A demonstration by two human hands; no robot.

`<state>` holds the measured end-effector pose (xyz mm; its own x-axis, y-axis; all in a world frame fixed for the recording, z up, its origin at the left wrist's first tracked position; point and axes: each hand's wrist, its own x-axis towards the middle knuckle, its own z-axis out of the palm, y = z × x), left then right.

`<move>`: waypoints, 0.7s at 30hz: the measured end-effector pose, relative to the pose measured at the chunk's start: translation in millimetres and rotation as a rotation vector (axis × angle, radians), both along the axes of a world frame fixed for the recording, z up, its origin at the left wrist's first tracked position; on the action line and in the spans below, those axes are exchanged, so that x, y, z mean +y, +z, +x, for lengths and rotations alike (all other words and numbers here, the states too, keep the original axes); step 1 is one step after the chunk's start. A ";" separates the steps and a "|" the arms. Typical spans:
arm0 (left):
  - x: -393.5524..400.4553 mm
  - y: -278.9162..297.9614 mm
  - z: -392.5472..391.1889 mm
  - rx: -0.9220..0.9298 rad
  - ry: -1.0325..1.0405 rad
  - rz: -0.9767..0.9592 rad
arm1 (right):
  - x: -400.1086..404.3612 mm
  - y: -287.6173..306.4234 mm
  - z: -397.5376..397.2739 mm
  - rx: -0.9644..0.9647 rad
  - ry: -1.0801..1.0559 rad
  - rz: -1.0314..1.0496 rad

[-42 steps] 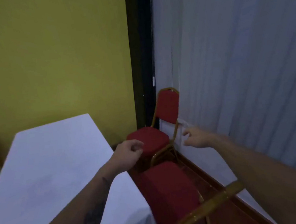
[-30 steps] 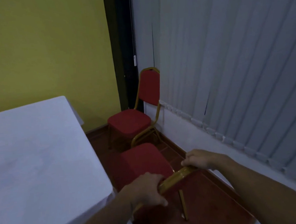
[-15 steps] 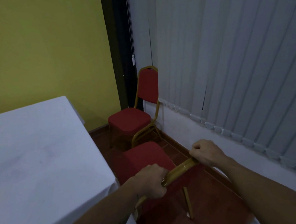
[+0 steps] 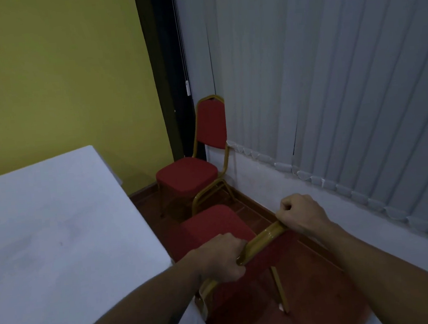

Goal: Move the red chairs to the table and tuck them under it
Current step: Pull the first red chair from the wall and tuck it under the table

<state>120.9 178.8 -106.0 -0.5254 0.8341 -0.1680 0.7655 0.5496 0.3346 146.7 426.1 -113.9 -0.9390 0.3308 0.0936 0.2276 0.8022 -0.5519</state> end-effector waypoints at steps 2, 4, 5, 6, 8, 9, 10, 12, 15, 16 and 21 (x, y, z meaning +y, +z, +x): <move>3.3 2.7 -4.2 0.023 -0.015 -0.013 | 3.6 3.7 -4.3 0.005 -0.021 -0.010; 10.1 3.6 -7.5 0.033 -0.020 -0.025 | 10.8 7.6 -8.5 0.006 -0.050 -0.027; 14.8 3.6 -8.3 0.037 -0.019 -0.030 | 14.7 9.4 -10.1 0.007 -0.066 -0.035; 20.2 3.6 -8.6 0.042 -0.018 -0.035 | 18.0 11.5 -11.8 0.011 -0.085 -0.043; 32.6 3.3 -7.3 0.061 -0.011 -0.045 | 24.4 15.2 -14.7 0.016 -0.132 -0.068; 39.3 2.6 -5.9 0.070 -0.005 -0.045 | 28.8 15.4 -15.6 0.020 -0.160 -0.091; 46.3 1.6 -4.4 0.075 0.003 -0.038 | 34.0 14.0 -16.4 0.032 -0.203 -0.124; 60.5 0.2 -0.9 0.083 0.023 -0.019 | 41.7 10.4 -16.1 0.114 -0.373 -0.263; 82.5 -4.3 6.2 0.099 0.049 0.004 | 38.0 3.5 -15.1 0.259 -0.710 -0.640; 89.4 -7.5 10.3 0.101 0.049 0.002 | 35.2 0.5 -15.4 0.255 -0.788 -0.759; 101.9 -25.1 20.9 0.045 0.037 0.005 | 41.2 -13.1 -10.4 0.133 -0.768 -0.941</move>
<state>141.8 280.7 -131.1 -0.5631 0.8146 -0.1391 0.7589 0.5763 0.3032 136.3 467.3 -127.0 -0.4710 0.7855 -0.4013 0.3641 -0.2413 -0.8996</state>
